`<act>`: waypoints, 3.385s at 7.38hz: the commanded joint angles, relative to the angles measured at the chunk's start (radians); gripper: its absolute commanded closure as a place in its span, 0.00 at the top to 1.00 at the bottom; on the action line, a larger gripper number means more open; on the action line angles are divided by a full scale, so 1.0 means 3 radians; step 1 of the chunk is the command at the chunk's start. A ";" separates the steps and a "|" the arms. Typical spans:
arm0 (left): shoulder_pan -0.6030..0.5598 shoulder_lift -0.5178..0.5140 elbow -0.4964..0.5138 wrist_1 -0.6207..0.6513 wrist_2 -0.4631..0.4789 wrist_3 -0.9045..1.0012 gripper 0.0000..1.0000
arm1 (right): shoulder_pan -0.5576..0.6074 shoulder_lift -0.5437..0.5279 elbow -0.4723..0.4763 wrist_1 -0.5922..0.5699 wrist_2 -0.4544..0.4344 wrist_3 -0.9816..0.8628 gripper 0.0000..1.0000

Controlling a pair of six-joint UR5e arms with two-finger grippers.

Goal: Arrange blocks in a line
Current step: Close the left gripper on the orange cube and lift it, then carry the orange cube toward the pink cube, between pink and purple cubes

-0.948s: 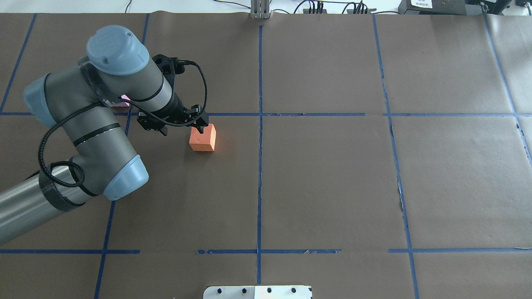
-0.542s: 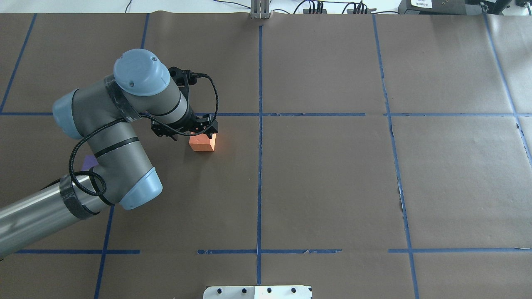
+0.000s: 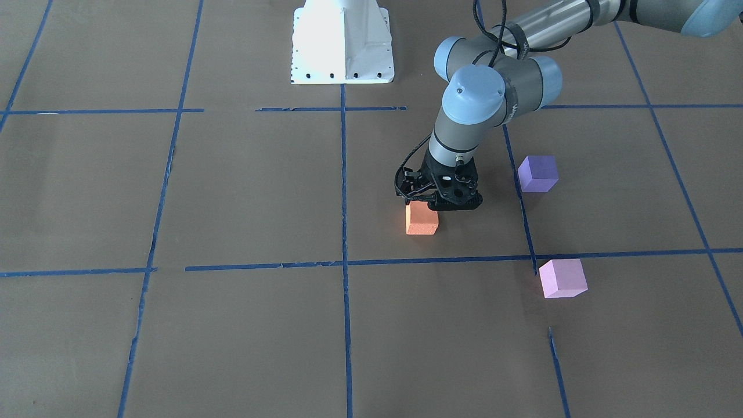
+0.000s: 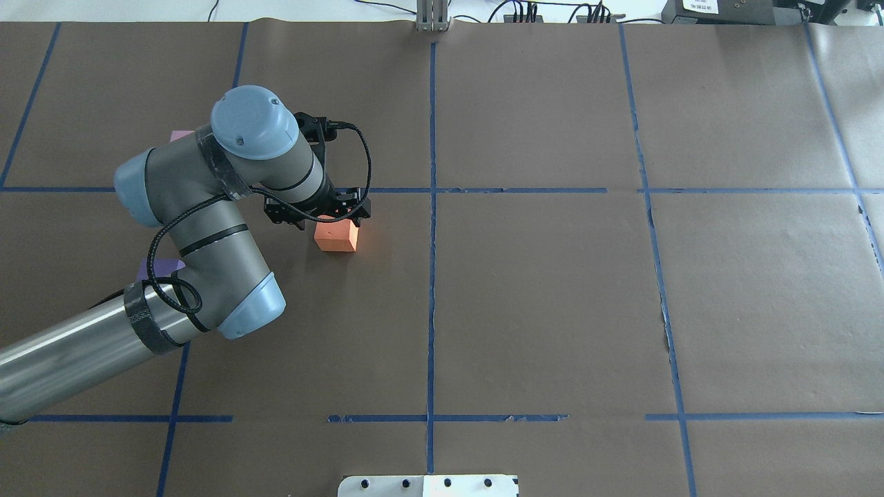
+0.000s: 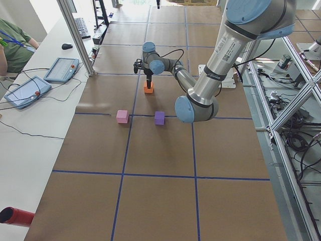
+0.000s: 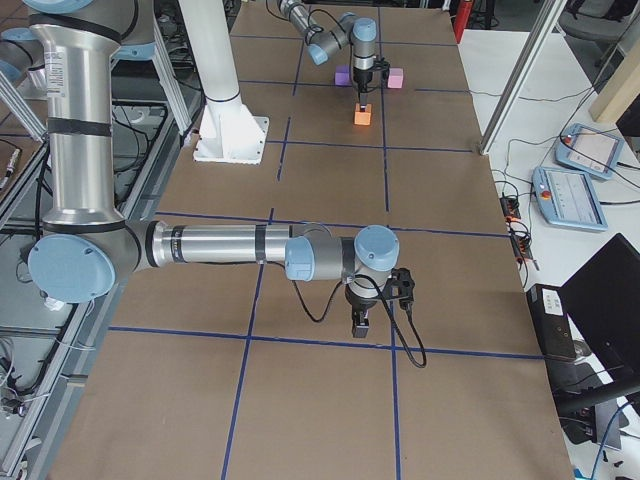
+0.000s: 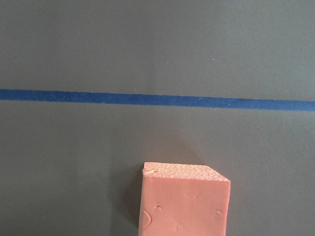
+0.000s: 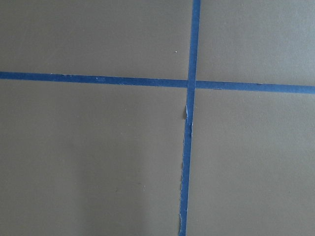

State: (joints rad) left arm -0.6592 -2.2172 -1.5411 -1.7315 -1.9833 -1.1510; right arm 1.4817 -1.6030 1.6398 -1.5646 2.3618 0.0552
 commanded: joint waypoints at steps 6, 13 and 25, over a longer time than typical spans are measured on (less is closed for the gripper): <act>0.0131 -0.0039 0.0259 -0.0175 0.0189 -0.0014 0.68 | 0.0000 0.0000 0.0000 0.0000 0.0002 0.0000 1.00; -0.0297 0.0358 -0.0946 0.0684 -0.0036 0.0408 0.00 | 0.0000 0.0000 0.0000 0.0000 -0.0003 0.0000 1.00; -0.0779 0.1086 -0.0176 -0.0211 -0.0440 0.0850 0.00 | 0.0000 0.0000 0.0000 0.0000 -0.0003 0.0000 1.00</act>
State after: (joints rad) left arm -0.8925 -1.8942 -1.6016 -1.7887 -2.1152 -0.9011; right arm 1.4811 -1.6025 1.6394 -1.5647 2.3609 0.0552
